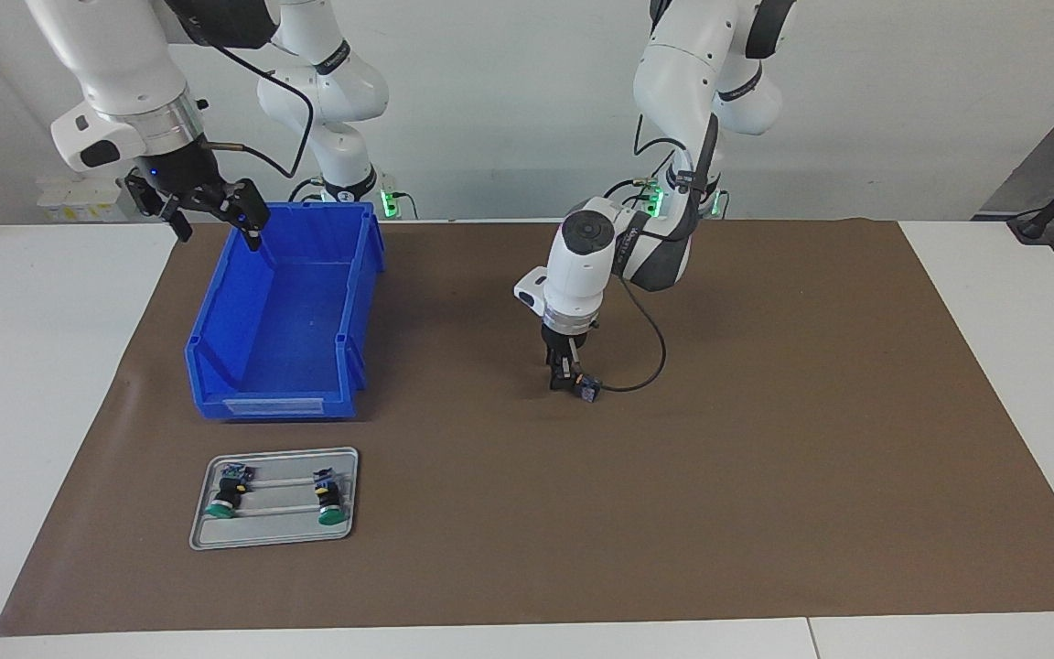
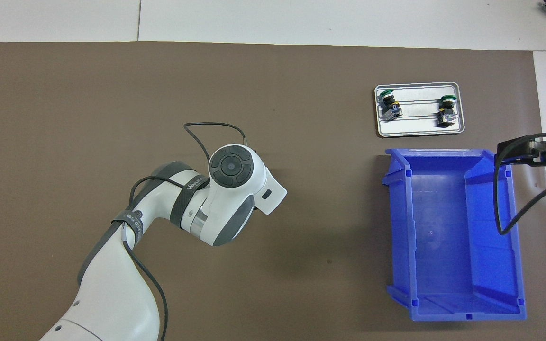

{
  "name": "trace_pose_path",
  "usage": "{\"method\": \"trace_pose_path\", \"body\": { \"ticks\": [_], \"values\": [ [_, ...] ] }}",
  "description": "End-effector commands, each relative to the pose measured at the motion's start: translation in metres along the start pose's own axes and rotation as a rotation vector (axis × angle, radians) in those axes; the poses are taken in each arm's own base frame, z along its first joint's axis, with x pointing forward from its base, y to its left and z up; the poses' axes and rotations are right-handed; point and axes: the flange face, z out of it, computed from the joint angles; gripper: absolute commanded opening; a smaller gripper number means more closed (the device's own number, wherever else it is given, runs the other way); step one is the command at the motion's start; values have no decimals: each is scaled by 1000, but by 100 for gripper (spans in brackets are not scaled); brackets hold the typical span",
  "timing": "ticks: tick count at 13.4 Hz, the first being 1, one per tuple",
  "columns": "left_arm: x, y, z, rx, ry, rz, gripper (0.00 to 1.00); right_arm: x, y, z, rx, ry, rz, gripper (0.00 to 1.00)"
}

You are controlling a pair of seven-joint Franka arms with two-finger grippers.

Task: Place and press button with both arms

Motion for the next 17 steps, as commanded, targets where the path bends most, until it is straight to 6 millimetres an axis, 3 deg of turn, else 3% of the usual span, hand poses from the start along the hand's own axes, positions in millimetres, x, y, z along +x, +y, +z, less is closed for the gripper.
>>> {"method": "trace_pose_path", "body": {
  "ticks": [1,17],
  "values": [
    [-12,-11,-2,-3,-14,62,54,-2,2,-1,19,5,-14,100],
    [-28,-19,0,11,-47,312,61,-2,1,-2,20,7,-15,100]
  ]
}}
